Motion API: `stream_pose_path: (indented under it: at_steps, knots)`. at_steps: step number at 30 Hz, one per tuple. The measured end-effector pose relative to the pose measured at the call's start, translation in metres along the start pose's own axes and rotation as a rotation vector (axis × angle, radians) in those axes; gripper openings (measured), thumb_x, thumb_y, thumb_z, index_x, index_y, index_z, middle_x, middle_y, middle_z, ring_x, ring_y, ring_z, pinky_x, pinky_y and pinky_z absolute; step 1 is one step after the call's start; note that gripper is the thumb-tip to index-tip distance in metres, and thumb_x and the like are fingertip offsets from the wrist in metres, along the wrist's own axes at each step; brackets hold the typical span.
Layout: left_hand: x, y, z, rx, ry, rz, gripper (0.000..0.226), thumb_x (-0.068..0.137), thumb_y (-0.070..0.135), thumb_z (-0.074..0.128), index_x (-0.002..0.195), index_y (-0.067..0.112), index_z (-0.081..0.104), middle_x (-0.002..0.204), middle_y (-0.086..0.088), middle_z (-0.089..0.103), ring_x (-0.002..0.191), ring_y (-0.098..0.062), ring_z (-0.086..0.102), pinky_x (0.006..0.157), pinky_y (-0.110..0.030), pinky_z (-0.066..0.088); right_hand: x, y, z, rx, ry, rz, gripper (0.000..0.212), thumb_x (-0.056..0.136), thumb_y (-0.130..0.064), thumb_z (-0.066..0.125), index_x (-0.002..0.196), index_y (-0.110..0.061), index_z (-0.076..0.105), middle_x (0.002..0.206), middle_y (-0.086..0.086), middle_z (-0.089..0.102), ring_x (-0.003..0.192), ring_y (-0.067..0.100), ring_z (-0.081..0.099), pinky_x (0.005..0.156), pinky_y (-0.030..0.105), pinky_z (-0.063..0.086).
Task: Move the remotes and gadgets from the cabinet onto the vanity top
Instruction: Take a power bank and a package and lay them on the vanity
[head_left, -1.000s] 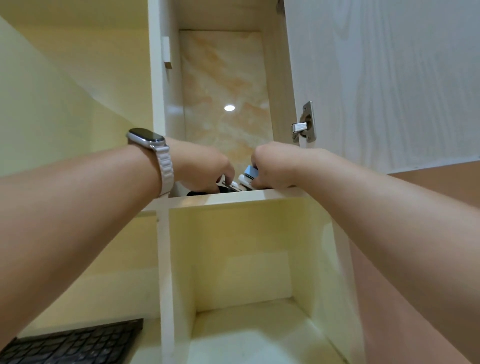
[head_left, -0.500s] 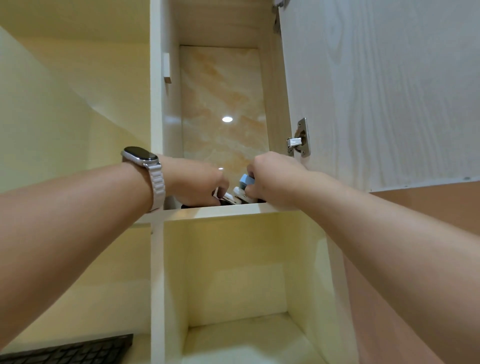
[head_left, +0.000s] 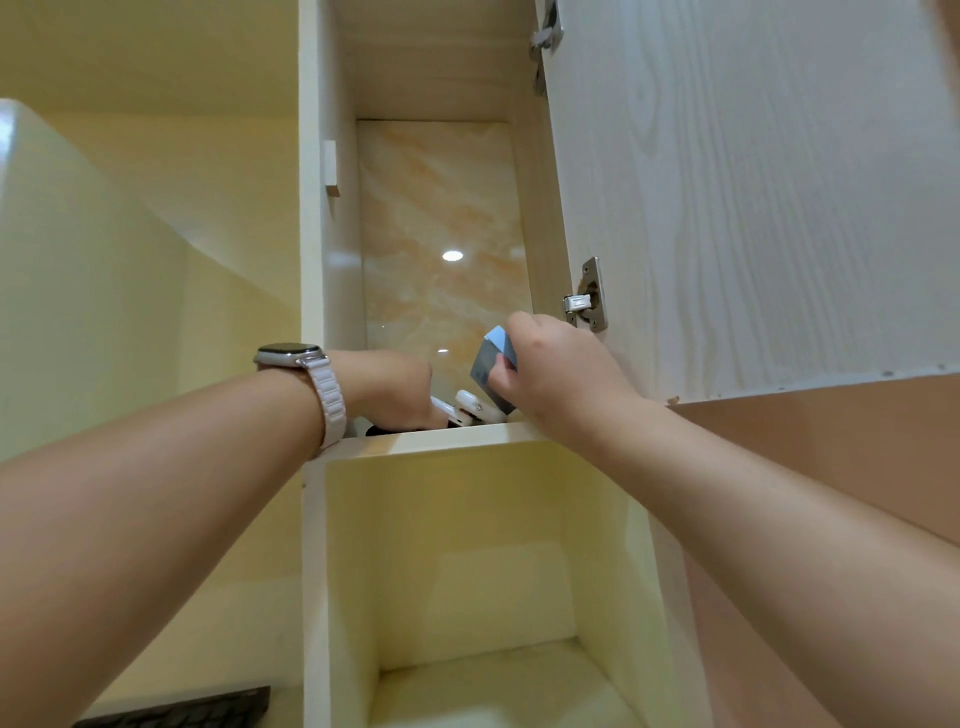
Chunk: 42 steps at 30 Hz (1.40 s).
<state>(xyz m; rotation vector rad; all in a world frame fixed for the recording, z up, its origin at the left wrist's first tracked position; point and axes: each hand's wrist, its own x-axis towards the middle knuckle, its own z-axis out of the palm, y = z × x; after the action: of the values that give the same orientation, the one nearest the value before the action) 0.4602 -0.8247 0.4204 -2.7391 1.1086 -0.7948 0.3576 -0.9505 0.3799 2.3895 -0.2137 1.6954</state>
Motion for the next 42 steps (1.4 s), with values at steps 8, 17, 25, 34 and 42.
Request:
stream_pose_path:
  at_steps: [8, 17, 25, 34, 42]
  knots:
    - [-0.01, -0.007, 0.002, -0.044, 0.41, 0.051, 0.021, 0.08, 0.014, 0.06, 0.095, 0.002, 0.069, 0.097, -0.019, 0.066, 0.074, -0.027, 0.051, 0.073, -0.039, 0.054, -0.027, -0.005, -0.006, 0.066, 0.039, 0.082, 0.026, 0.091, -0.016, 0.05, 0.114, -0.007, 0.045, 0.094, 0.007, 0.052, 0.075, 0.032, 0.053, 0.06, 0.035, 0.035]
    - [-0.061, -0.008, 0.008, -0.168, 0.724, 0.127, 0.032, 0.088, 0.006, 0.049, 0.117, 0.006, 0.064, 0.11, -0.014, 0.055, 0.101, -0.033, 0.054, 0.082, -0.039, 0.048, -0.042, -0.005, -0.02, 0.145, 0.13, 0.054, 0.028, 0.088, -0.016, 0.053, 0.116, -0.009, 0.052, 0.099, 0.009, 0.057, 0.08, 0.033, 0.056, 0.064, 0.039, 0.047]
    - [-0.106, -0.016, 0.033, -0.227, 0.946, 0.065, 0.029, 0.086, 0.005, 0.061, 0.114, 0.003, 0.064, 0.105, -0.017, 0.059, 0.089, -0.037, 0.057, 0.073, -0.031, 0.036, -0.071, -0.007, -0.029, 0.311, 0.209, 0.084, 0.029, 0.087, -0.013, 0.06, 0.111, -0.007, 0.045, 0.095, 0.002, 0.048, 0.076, 0.029, 0.051, 0.058, 0.033, 0.034]
    - [-0.133, -0.013, 0.041, -0.206, 0.752, -0.118, 0.03, 0.087, 0.018, 0.052, 0.117, 0.014, 0.053, 0.094, -0.006, 0.047, 0.077, -0.028, 0.049, 0.061, -0.034, 0.037, -0.097, -0.005, -0.029, 0.446, 0.116, 0.298, 0.055, 0.084, -0.015, 0.061, 0.134, -0.019, 0.037, 0.105, -0.002, 0.046, 0.088, 0.023, 0.049, 0.069, 0.032, 0.041]
    - [-0.136, -0.014, 0.073, -0.436, 0.8, -0.035, 0.009, 0.087, 0.019, 0.055, 0.087, 0.014, 0.048, 0.075, -0.001, 0.048, 0.063, -0.02, 0.046, 0.051, -0.033, 0.033, -0.12, -0.014, -0.028, 0.624, 0.1, 0.482, 0.03, 0.086, -0.018, 0.056, 0.11, -0.024, 0.039, 0.097, -0.002, 0.055, 0.079, 0.011, 0.055, 0.052, 0.026, 0.042]
